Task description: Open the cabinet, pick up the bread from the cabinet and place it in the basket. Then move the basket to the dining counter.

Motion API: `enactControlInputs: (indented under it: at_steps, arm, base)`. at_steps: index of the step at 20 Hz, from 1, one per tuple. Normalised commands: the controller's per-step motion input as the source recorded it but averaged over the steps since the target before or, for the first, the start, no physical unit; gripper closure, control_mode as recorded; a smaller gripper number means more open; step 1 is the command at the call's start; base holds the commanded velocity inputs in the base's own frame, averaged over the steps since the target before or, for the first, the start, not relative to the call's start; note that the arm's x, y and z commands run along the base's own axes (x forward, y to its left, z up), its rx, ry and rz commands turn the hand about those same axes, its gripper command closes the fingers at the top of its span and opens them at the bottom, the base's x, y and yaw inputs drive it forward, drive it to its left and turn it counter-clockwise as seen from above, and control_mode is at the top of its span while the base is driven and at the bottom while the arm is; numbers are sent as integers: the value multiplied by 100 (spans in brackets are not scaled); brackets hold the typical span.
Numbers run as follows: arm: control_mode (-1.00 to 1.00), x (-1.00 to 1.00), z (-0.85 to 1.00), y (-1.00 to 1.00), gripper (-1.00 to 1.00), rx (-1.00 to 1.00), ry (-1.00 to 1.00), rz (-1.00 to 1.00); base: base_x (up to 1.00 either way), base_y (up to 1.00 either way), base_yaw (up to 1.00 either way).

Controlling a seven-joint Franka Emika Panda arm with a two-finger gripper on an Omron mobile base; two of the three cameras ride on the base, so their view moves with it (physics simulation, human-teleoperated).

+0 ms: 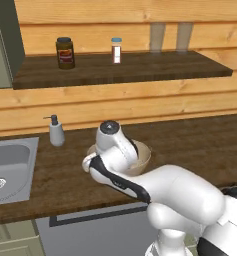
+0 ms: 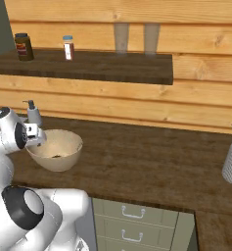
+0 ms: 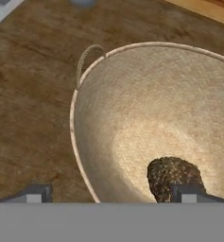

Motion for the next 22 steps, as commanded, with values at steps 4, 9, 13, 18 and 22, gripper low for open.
enactControlInputs:
  at_steps: [4,9,13,18,22]
  arm:
    - [-100,22,-48,2,-100,-26,14,11]
    - [-100,9,-56,0,-100,-21,9,9]
    - [-100,6,-40,-15,-100,-12,4,4]
    - [-100,0,-35,-28,100,-8,2,2]
    - [-100,0,-32,-43,100,-2,0,0]
  base:
    - [0,0,0]
    - [0,0,0]
    - [0,0,0]
    - [0,0,0]
    - [0,0,0]
